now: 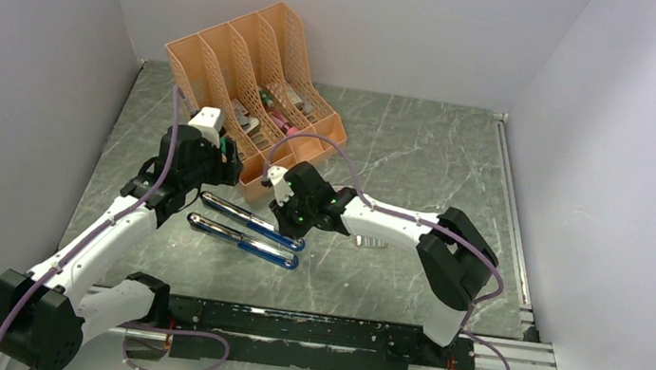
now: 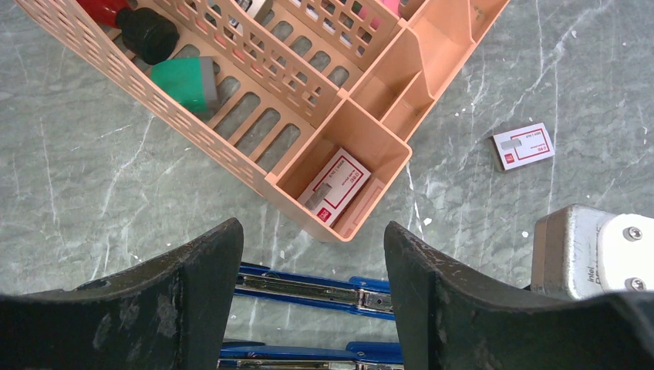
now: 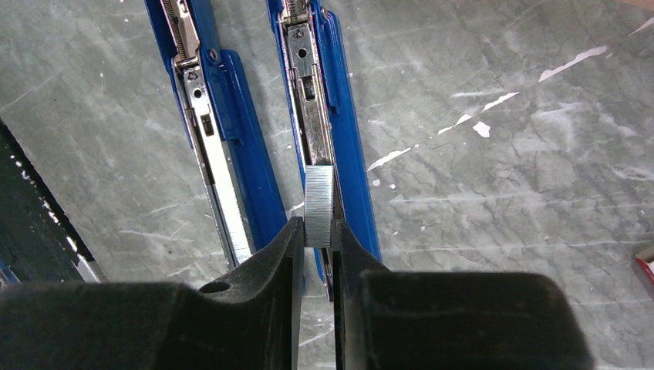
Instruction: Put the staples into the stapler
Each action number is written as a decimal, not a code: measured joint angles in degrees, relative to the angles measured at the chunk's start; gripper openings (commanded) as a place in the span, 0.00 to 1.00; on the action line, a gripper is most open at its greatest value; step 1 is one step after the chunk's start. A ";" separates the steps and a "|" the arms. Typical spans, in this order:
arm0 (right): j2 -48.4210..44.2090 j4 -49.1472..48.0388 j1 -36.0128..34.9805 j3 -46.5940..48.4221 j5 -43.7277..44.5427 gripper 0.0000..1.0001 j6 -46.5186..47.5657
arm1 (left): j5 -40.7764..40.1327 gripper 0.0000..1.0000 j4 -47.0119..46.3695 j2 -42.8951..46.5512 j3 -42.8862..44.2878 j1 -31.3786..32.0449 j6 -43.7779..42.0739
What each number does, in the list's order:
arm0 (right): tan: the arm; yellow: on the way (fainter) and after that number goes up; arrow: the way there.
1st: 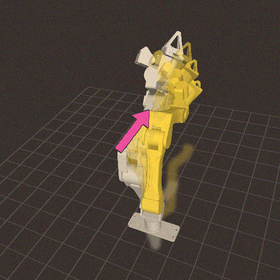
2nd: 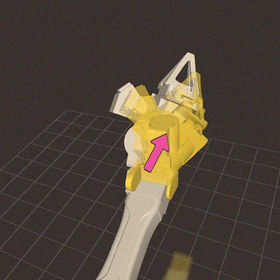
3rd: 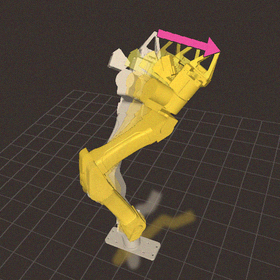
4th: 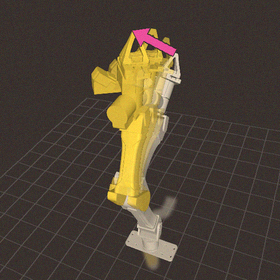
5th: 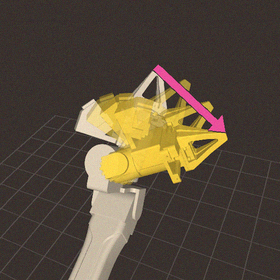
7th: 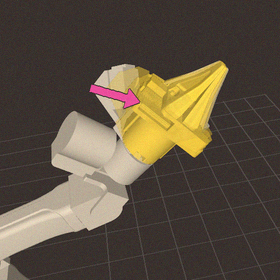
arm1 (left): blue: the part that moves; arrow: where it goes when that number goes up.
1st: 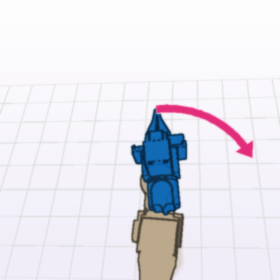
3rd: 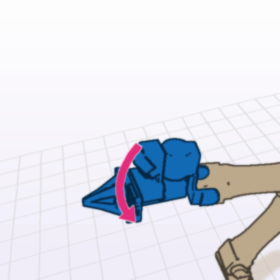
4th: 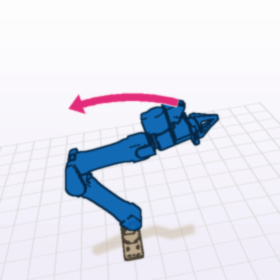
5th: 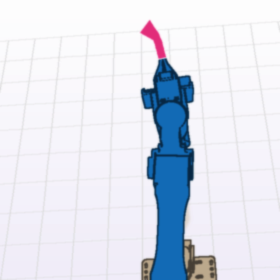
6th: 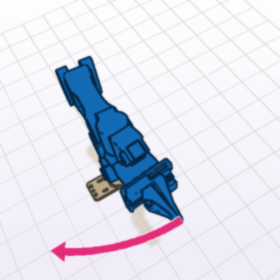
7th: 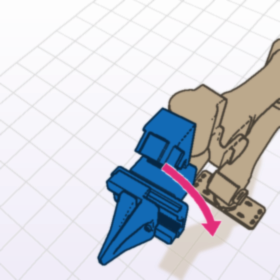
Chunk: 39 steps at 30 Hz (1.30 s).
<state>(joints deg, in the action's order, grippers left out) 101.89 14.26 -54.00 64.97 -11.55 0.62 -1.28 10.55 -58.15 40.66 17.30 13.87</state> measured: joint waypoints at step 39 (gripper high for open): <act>2.64 5.16 1.44 5.62 -2.08 0.15 5.79 | 0.02 0.72 -0.02 0.00 0.00 -0.02 0.00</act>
<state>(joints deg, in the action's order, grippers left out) 104.53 19.42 -52.56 70.59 -13.63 6.42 -1.26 10.52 -58.15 40.66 17.28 13.87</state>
